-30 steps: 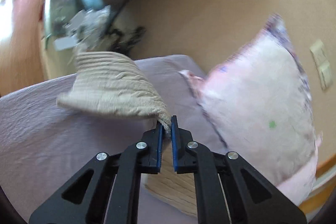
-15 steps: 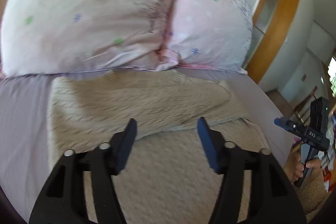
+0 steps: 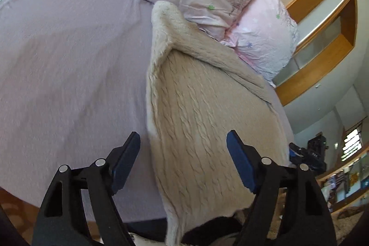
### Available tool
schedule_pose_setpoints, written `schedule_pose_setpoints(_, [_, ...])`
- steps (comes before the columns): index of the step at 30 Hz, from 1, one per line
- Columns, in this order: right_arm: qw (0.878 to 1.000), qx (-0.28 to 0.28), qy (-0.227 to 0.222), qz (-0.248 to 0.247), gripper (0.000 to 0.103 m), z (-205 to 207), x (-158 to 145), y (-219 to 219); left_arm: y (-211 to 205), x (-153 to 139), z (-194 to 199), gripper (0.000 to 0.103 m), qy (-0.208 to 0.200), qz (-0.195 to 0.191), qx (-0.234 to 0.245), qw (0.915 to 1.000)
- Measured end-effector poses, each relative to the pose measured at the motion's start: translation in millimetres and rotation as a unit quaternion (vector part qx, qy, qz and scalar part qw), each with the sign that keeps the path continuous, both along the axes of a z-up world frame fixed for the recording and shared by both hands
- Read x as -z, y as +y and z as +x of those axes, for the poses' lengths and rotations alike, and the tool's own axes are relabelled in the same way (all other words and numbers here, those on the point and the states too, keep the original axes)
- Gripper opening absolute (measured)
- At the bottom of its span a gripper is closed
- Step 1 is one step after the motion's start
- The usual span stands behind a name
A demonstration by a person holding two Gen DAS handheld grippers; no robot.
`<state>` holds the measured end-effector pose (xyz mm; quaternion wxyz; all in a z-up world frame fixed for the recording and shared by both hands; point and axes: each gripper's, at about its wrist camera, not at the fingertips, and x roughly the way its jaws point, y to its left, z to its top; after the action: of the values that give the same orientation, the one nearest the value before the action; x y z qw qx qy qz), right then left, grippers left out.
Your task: Fold small clothes
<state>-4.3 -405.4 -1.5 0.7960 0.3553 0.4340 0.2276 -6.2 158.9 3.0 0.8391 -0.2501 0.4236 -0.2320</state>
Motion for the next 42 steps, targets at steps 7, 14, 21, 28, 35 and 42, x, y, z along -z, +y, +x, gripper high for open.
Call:
schedule_pose_setpoints(7, [0.999,-0.044,0.014,0.024,0.037,-56.6,19.7,4.0,-6.1,21.1,-62.6,0.060,-0.017,-0.091,0.036,0.9950])
schedule_pose_setpoints(14, [0.996,-0.070,0.028,0.041,0.025,-49.2,50.3,19.1,-19.7,44.1,-71.4,0.060,0.009,-0.093,0.038,0.9949])
schedule_pose_setpoints(21, [0.989,-0.113,-0.086,0.047,0.007,-52.2,-9.5,27.0,-27.4,29.1,-61.3,0.009,0.013,-0.106,0.069,0.9919])
schedule_pose_setpoints(28, [0.968,-0.056,-0.242,0.035,0.007,37.8,-124.6,21.7,-24.4,-66.1,31.5,0.009,-0.101,-0.100,0.031,0.9894])
schedule_pose_setpoints(35, [0.983,0.100,-0.154,-0.012,0.007,213.2,-96.8,21.8,-48.3,-65.6,207.1,0.008,-0.073,-0.012,-0.098,0.9925])
schedule_pose_setpoints(42, [0.985,0.160,-0.040,-0.044,0.084,242.7,-32.0,24.6,-55.9,-37.2,250.8,0.023,-0.011,0.005,-0.099,0.9950])
